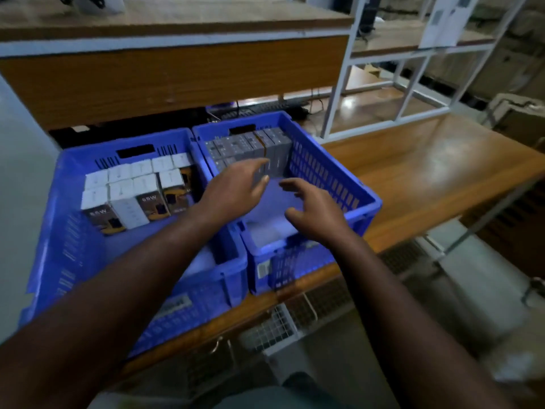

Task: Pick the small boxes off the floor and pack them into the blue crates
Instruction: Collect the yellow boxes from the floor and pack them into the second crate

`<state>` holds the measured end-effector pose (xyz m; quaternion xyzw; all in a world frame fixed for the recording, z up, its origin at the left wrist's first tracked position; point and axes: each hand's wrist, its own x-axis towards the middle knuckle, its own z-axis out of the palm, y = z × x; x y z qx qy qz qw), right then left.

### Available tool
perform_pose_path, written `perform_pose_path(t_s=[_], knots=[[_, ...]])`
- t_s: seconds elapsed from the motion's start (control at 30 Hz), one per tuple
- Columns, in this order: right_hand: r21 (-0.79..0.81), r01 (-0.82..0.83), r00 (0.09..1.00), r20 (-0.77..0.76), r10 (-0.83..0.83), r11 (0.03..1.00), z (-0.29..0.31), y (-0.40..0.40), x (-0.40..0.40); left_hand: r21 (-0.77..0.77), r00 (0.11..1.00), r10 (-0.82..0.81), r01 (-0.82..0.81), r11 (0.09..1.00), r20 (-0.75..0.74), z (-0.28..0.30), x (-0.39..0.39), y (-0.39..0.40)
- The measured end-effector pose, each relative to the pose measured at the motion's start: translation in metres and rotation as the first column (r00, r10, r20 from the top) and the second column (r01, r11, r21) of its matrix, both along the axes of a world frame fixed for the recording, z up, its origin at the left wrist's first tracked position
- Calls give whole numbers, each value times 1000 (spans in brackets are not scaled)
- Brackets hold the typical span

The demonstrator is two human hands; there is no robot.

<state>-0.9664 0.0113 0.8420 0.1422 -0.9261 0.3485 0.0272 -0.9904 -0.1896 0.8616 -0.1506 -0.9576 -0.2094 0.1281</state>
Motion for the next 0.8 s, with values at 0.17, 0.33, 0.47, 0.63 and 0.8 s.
perform_pose_path(t_s=[0.17, 0.33, 0.47, 0.63, 0.8], knots=[[-416, 225, 951, -101, -291, 881, -19, 39, 102, 118, 968, -253, 252, 960, -11, -1, 59, 42], [-545, 374, 859, -102, -502, 750, -42, 60, 211, 161, 893, -441, 450, 878, -89, -29, 133, 80], [-589, 488, 778, -41, -627, 644, -70, 68, 335, 195, 784, -619, 616, 763, -56, -75, 232, 118], [-581, 713, 605, 225, -764, 393, -135, 54, 503, 270, 601, -757, 707, 653, 256, -164, 387, 145], [-397, 916, 257, 454, -853, 65, -185, 26, 666, 281, 387, -824, 806, 520, 414, -205, 505, 147]])
